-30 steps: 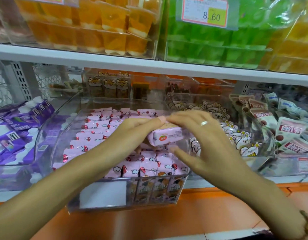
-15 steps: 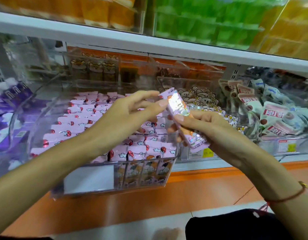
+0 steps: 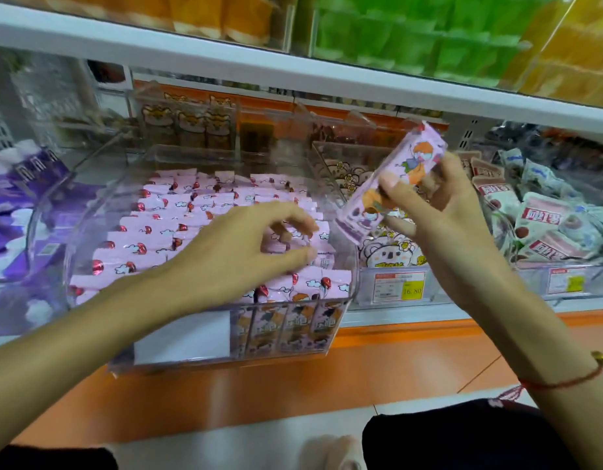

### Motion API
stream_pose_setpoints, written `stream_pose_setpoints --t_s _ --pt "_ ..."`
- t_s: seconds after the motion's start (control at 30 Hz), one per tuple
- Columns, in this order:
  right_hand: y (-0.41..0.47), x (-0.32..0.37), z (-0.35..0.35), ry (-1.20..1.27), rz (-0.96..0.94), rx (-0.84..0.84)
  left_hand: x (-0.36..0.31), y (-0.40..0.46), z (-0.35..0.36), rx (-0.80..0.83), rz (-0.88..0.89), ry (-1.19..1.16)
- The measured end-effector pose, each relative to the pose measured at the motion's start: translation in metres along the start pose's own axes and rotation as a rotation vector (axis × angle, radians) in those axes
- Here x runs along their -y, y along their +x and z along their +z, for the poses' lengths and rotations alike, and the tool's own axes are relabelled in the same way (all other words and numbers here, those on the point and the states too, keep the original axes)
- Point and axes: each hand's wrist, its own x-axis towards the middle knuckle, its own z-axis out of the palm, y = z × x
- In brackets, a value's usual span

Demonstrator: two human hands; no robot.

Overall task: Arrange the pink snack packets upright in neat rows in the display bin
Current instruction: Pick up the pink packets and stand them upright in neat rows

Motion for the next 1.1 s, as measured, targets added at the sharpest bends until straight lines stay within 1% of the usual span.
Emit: stream_pose_setpoints --t_s 0.03,0.07,0.17,0.27,0.33,0.4,0.5,0.6,0.7,0.73,0.8,0.87,0.9,0.93,1.0,1.03,1.07,1.1 --pt "0.000 -0.001 0.003 -0.010 -0.041 -0.007 0.003 -0.002 0.001 0.045 -0.002 0.113" --pt "-0.002 -0.003 0.006 -0.046 -0.096 0.000 0.004 -0.003 0.001 0.077 -0.001 0.173" --pt "-0.002 -0.012 0.017 -0.292 -0.280 0.074 0.004 -0.002 -0.001 0.104 -0.019 0.184" --pt "-0.001 -0.015 0.021 -0.515 -0.306 0.201 0.002 0.000 -0.002 0.116 -0.023 0.198" --pt "-0.001 -0.014 0.018 -0.744 -0.369 0.250 0.001 -0.001 -0.003 0.126 -0.025 0.207" --pt "0.001 -0.011 0.014 -0.898 -0.423 0.233 0.002 -0.001 -0.003 0.124 -0.025 0.206" --pt "0.008 0.000 0.005 -1.066 -0.426 0.225 0.002 -0.002 -0.003 0.123 -0.029 0.201" --pt "0.008 0.002 0.001 -1.231 -0.446 0.384 0.002 -0.003 -0.003 0.129 -0.030 0.207" --pt "-0.003 -0.010 0.006 -1.406 -0.538 0.609 0.002 -0.003 -0.003 0.123 -0.026 0.212" --pt "-0.006 -0.013 0.006 -1.459 -0.557 0.657 0.002 -0.003 -0.003 0.122 -0.022 0.214" --pt "-0.006 -0.015 0.005 -1.484 -0.561 0.694 0.002 -0.003 -0.003 0.115 -0.016 0.211" --pt "-0.001 -0.011 0.002 -1.406 -0.520 0.692 0.002 -0.003 -0.003 0.086 -0.002 0.211" --pt "0.002 -0.006 0.000 -1.332 -0.490 0.644 0.003 -0.003 -0.003 0.064 0.010 0.219" --pt "0.005 -0.001 -0.003 -1.251 -0.473 0.556 0.003 -0.003 -0.003 0.039 0.030 0.237" --pt "0.014 0.008 -0.009 -1.131 -0.501 0.339 0.003 -0.003 -0.005 0.004 0.076 0.256" --pt "0.018 0.012 -0.009 -1.113 -0.500 0.280 0.002 -0.004 -0.006 0.017 0.098 0.257" --pt "0.022 0.013 -0.007 -1.119 -0.477 0.274 0.002 -0.004 -0.006 0.045 0.123 0.263" --pt "0.025 0.013 -0.002 -1.144 -0.446 0.318 0.002 -0.003 -0.005 0.079 0.154 0.276"
